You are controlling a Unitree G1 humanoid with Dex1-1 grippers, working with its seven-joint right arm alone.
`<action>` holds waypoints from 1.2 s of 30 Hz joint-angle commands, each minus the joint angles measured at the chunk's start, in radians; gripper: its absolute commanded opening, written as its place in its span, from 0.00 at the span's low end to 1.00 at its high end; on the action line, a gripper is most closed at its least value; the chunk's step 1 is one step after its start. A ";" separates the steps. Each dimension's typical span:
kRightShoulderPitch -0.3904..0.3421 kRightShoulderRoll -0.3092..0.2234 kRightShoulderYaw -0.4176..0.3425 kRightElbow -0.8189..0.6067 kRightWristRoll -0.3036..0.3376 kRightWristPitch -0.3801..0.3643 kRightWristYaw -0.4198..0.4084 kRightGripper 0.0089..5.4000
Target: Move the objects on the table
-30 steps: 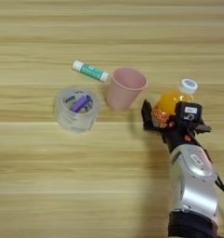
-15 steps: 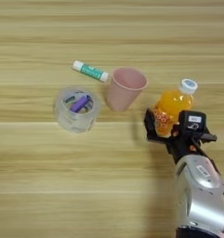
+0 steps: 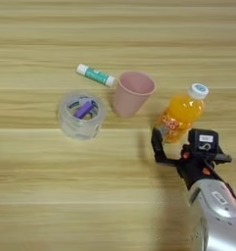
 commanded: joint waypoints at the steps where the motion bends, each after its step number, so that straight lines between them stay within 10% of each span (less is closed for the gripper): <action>1: 0.040 -0.036 0.026 -0.149 0.004 0.032 0.027 1.00; 15: 0.120 -0.037 0.157 -0.275 -0.001 0.088 0.153 1.00; 36: -0.079 -0.005 0.341 -0.153 -0.003 0.062 0.217 1.00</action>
